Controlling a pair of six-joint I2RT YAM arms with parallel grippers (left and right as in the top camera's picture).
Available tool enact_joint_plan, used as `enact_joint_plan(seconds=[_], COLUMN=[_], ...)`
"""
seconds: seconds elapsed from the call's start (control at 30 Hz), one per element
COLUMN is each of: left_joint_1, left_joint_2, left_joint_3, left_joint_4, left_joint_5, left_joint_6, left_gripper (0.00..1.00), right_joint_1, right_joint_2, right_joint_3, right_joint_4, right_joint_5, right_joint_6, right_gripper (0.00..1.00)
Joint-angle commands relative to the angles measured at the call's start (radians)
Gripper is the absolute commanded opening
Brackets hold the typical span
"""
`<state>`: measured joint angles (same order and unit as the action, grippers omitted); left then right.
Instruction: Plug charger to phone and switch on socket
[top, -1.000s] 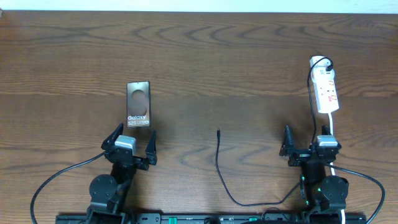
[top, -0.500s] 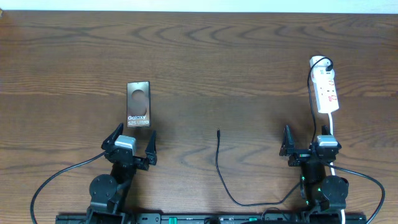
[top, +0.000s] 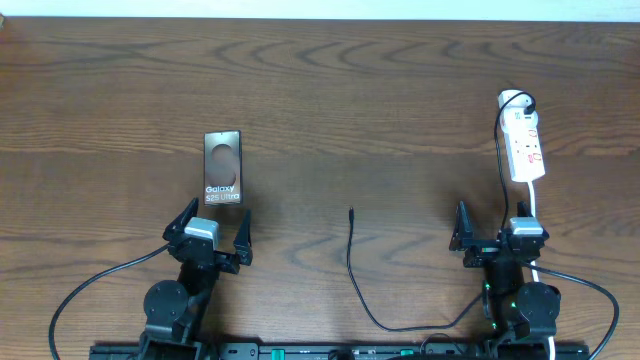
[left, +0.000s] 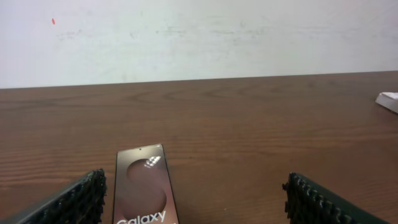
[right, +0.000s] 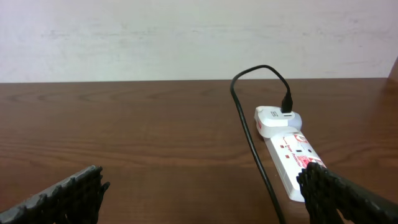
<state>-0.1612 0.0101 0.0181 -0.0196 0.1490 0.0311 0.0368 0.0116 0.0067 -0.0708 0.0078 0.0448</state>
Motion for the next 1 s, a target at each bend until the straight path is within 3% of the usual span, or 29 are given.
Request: enact_joint_plan(seconds=[0.0,0.97], left_joint_1=[-0.004,-0.004], left_joint_2=[-0.006,-0.006], left_joint_3=[-0.013,-0.012], left_joint_4=[-0.039,-0.040], left_joint_5=[0.033,-0.011], left_joint_6=[0.013,0.018], left_gripper=[0.90,0.90], right_joint_1=[-0.010,-0.010], right_joint_2=[-0.006,-0.006], right_joint_3=[-0.001,-0.001], right_joint_4=[-0.005,-0.005], right_joint_5=[0.001,0.001], right_joint_6=[0.007,0.006], right_gripper=[0.99,0.99])
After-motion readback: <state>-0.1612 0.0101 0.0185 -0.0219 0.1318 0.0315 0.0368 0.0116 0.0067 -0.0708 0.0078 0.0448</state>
